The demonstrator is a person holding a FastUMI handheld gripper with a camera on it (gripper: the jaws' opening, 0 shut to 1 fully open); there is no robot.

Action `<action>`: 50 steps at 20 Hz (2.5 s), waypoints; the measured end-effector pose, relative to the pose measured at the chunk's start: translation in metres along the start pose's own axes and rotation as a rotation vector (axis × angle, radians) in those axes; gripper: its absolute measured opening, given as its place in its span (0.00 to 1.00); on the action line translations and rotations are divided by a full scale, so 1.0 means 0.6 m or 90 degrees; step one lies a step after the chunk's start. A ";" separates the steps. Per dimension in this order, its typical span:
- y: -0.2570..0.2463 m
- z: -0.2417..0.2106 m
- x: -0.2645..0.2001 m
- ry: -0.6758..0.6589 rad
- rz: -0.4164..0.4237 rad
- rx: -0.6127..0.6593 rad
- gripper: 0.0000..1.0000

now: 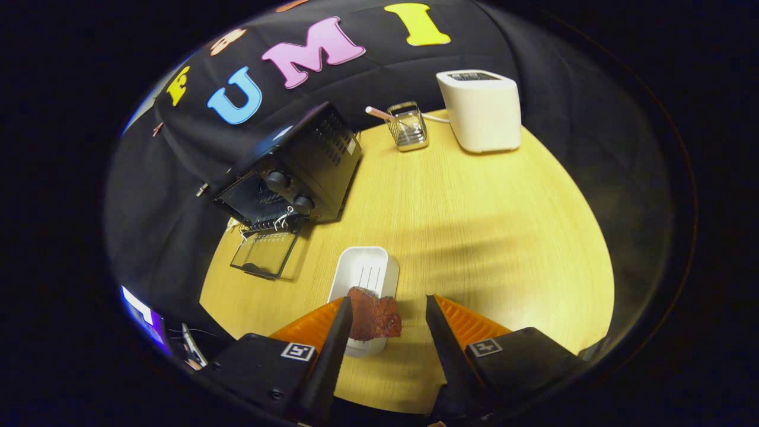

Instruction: Open the toaster oven, put the food inside, and close the toaster oven door.

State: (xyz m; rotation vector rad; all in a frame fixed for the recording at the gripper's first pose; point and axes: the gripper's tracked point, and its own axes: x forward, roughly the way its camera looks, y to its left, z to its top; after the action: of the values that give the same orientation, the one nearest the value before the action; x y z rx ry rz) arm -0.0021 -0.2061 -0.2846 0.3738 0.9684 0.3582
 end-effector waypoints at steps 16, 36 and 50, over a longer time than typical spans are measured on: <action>0.016 -0.008 0.016 0.054 0.073 0.116 0.15; 0.205 0.040 -0.055 -0.055 0.064 0.159 0.11; 0.445 0.083 0.107 -0.181 0.130 0.198 0.11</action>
State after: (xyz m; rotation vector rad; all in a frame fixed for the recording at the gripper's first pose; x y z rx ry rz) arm 0.0393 0.0506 -0.1831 0.7905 0.7067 0.3287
